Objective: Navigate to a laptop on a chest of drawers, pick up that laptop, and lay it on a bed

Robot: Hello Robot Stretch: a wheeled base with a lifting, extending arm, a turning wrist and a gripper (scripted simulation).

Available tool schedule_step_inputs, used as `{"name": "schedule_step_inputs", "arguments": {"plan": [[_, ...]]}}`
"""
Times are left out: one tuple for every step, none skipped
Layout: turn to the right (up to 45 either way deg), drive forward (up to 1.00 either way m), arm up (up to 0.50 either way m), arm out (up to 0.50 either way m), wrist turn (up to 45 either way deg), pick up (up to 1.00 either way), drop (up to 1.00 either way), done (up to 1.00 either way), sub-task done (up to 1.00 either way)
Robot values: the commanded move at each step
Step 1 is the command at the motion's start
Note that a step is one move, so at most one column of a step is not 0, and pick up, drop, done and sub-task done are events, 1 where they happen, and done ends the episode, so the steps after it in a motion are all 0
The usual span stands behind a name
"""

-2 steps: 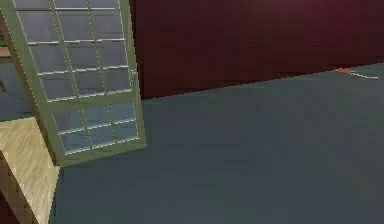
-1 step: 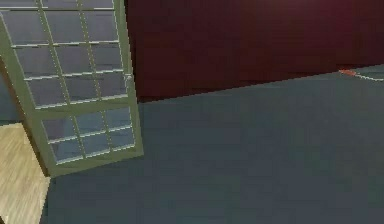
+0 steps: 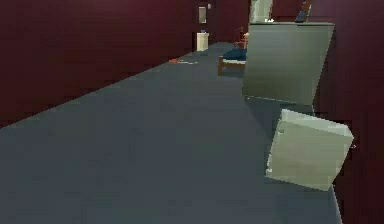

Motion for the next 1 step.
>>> {"name": "schedule_step_inputs", "arguments": {"plan": [[0.0, 1.0, 0.0, 0.0, 0.0, 0.0, 0.0, 0.0, 0.0]]}}
